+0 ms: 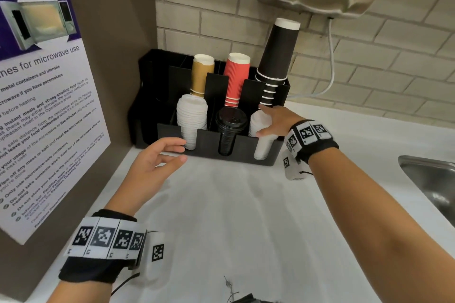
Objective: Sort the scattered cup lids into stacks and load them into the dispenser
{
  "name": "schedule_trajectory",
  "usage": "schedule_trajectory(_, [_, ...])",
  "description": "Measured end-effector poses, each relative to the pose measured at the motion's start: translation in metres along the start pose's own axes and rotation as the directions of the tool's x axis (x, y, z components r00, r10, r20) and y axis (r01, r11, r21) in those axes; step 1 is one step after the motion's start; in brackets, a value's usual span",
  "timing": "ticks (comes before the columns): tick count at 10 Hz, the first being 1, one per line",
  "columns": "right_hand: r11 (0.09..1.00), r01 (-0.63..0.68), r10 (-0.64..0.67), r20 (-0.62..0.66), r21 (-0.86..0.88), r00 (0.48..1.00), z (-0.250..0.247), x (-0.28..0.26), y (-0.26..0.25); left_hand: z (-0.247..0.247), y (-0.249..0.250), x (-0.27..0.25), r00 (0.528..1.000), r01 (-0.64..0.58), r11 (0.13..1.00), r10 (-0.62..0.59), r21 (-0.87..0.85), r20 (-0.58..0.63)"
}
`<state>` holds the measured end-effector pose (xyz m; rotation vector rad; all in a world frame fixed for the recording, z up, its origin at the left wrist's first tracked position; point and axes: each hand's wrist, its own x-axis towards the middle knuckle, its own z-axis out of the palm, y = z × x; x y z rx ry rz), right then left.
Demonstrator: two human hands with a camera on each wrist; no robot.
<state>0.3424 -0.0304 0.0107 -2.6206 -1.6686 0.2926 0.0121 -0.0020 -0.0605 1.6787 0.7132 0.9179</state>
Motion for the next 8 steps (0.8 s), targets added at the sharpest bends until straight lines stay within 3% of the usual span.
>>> schedule_trajectory(1, [0.998, 0.055, -0.052, -0.121, 0.015, 0.991, 0.008, -0.011, 0.003, 0.001, -0.004, 0.002, 1.000, -0.001, 1.000, 0.001, -0.005, 0.025])
schedule_trajectory(2, [0.999, 0.008, -0.009, -0.023, -0.032, 1.000, 0.029, -0.018, -0.004, 0.006, -0.005, 0.005, 0.999, -0.005, 1.000, 0.005, -0.006, 0.051])
schedule_trajectory(3, [0.999, -0.040, 0.039, -0.018, -0.032, 0.999, 0.043, -0.014, -0.008, 0.011, -0.005, 0.006, 0.997, -0.013, 1.000, 0.015, -0.017, 0.081])
schedule_trajectory(4, [0.998, -0.060, 0.056, -0.097, -0.032, 0.994, 0.047, -0.013, -0.012, 0.012, -0.003, 0.007, 0.994, -0.014, 1.000, 0.015, -0.005, 0.108])
schedule_trajectory(6, [0.995, -0.100, 0.099, -0.131, -0.006, 0.986, 0.040, -0.020, -0.019, 0.008, 0.009, 0.011, 0.987, -0.052, 0.999, 0.051, 0.002, 0.152])
schedule_trajectory(7, [0.995, -0.093, 0.095, -0.136, 0.020, 0.986, 0.029, -0.030, -0.025, 0.010, 0.017, 0.012, 0.987, -0.060, 0.998, 0.059, 0.004, 0.151])
schedule_trajectory(8, [0.988, 0.056, -0.024, -0.212, 0.144, 0.977, 0.025, -0.049, -0.028, 0.013, 0.018, 0.008, 0.988, -0.077, 0.997, 0.077, -0.006, 0.137])
